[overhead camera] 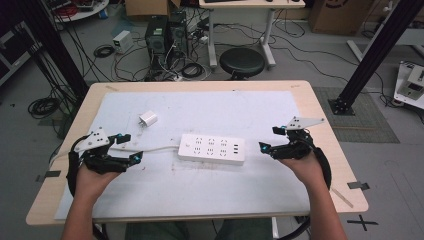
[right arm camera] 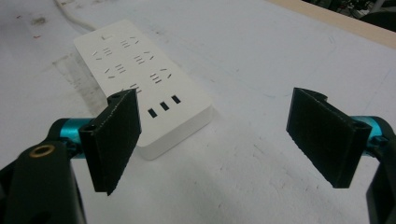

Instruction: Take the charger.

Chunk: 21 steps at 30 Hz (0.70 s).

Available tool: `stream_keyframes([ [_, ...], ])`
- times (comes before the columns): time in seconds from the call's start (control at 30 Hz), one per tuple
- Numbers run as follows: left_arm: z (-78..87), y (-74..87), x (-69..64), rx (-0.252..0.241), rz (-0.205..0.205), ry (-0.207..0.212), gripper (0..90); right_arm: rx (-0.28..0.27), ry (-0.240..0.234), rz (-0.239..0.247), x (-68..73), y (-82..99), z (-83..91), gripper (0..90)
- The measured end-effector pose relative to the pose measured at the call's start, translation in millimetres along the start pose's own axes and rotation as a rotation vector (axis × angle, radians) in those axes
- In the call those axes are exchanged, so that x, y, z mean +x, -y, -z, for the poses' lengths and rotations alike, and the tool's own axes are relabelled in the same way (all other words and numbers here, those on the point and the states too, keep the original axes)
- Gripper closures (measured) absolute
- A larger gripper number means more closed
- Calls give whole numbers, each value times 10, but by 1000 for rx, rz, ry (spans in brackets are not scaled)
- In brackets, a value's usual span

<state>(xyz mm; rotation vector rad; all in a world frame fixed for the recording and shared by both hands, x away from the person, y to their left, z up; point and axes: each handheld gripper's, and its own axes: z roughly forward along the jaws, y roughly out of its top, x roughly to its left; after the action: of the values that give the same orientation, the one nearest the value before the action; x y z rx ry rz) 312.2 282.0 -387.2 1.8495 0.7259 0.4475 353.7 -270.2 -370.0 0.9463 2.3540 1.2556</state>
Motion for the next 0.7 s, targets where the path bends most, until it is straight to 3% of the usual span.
stream_keyframes([
  [0.2, -10, -48, -85, 19, 22, -40, 193, 4, 2, 17, -23, -33, -13, 182],
  [0.37, -94, -89, -103, 15, 27, -49, 192, 26, -3, 17, -71, -23, -41, 181],
  [0.57, -272, -96, -24, 21, 35, -59, 191, 34, 11, 10, -70, -25, -24, 181],
  [0.7, -307, -113, 69, 38, 34, -91, 190, 41, 15, 26, 34, -10, -56, 182],
])
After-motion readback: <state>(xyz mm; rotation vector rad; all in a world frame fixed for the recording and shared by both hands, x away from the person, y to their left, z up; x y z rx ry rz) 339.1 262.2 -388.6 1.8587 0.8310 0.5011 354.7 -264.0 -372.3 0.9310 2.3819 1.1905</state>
